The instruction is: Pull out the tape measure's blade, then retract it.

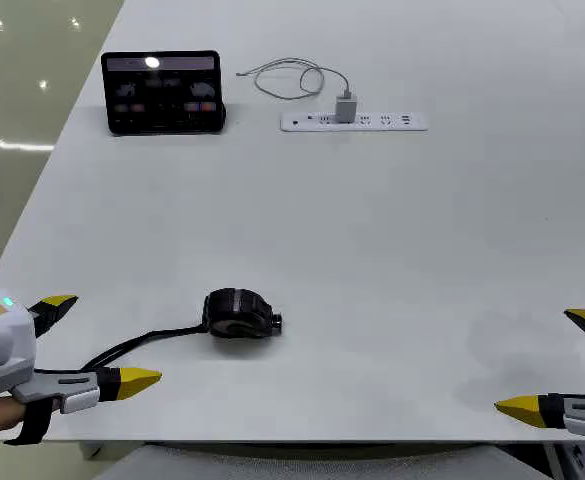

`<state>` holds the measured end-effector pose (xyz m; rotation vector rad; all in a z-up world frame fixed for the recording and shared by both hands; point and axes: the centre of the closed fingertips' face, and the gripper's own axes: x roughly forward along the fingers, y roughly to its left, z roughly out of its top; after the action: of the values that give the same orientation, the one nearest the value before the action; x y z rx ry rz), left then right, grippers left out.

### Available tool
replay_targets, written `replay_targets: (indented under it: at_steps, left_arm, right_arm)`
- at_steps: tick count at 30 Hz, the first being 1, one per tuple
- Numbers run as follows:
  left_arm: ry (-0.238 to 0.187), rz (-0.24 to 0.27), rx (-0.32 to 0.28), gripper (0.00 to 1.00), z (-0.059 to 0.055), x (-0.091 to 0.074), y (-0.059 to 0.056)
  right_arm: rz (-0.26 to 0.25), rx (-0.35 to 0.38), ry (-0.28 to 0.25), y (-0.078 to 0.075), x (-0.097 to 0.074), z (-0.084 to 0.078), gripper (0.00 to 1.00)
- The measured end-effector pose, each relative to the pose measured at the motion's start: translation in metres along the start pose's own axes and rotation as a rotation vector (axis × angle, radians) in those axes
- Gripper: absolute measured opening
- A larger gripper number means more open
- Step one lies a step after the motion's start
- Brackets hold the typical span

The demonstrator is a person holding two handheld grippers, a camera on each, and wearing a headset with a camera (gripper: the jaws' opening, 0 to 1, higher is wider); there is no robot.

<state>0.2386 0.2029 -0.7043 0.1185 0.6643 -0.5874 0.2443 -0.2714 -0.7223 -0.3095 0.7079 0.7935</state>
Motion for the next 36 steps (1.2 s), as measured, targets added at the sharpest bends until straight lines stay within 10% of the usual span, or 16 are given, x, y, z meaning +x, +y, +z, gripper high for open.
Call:
replay_targets:
  at_steps: [36]
  left_arm:
    - [0.008,-0.024,0.049,1.0,0.002,0.001,0.003]
  right_arm:
    - [-0.03,0.008,-0.005,0.001,-0.011,-0.005,1.0]
